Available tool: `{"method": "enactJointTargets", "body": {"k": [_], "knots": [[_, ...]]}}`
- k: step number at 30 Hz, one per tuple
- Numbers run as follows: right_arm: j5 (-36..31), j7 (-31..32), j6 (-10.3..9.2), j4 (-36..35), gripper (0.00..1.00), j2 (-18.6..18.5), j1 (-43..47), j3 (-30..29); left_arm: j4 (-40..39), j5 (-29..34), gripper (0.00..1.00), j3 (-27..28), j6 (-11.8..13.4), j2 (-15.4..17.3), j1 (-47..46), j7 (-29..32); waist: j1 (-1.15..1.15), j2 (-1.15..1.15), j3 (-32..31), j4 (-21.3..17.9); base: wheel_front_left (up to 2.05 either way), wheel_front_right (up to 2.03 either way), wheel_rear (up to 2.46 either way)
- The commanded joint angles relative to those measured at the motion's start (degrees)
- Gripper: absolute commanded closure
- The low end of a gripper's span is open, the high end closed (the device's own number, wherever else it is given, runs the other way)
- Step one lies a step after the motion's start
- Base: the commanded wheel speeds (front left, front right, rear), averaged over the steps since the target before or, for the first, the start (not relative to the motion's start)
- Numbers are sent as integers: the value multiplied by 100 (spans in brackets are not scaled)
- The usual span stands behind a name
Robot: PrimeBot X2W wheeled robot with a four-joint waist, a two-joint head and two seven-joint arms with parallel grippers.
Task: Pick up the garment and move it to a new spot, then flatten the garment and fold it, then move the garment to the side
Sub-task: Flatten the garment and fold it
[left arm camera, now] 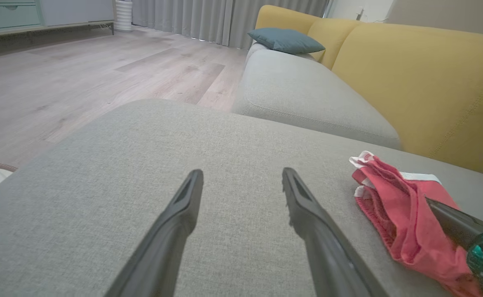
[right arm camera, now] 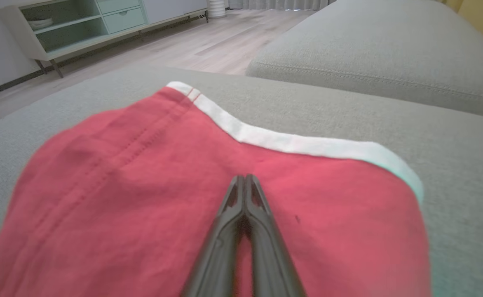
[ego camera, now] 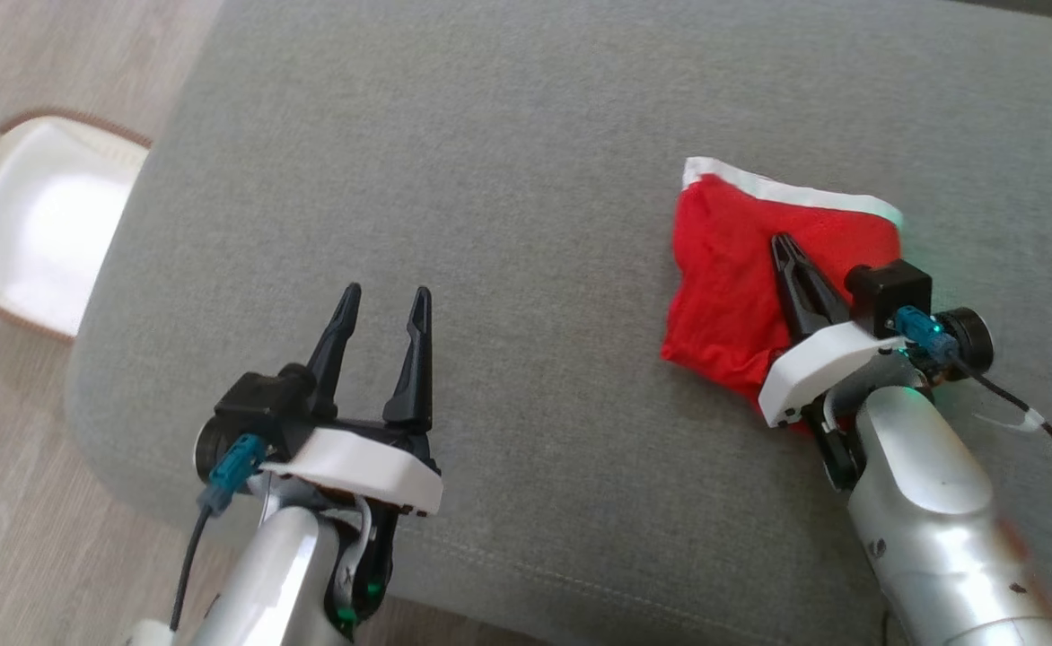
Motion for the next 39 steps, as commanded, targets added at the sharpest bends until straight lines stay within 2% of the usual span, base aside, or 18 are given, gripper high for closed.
{"method": "enactJointTargets", "body": {"k": [1,8,17,21,23,31,39], "knots": [[27,-81,22,17,100,47,-196,118,-182,-22,0,166,36,33,-255,-44,0,0,67,78,0,0,0],[222,-123,22,322,100,47,-405,291,-170,-20,0,196,73,33,-262,-44,0,0,69,-2,0,0,0],[674,-128,22,-458,100,47,-263,575,-125,34,0,266,47,33,-218,-44,0,0,-267,-409,0,0,0],[873,-128,22,-828,100,47,-73,691,-120,86,0,349,36,33,-121,-44,0,0,-507,-711,0,0,0],[924,-128,22,-1076,100,47,99,723,-143,129,0,440,24,33,-48,-44,0,0,-693,-990,0,0,0],[656,-129,22,-1684,100,47,773,432,-220,201,0,601,-8,33,71,-44,0,0,-1024,-1596,0,0,0],[555,-81,22,-2301,100,47,1628,-106,-225,194,0,582,4,33,256,-44,0,0,-1207,-1886,0,0,0]]}}
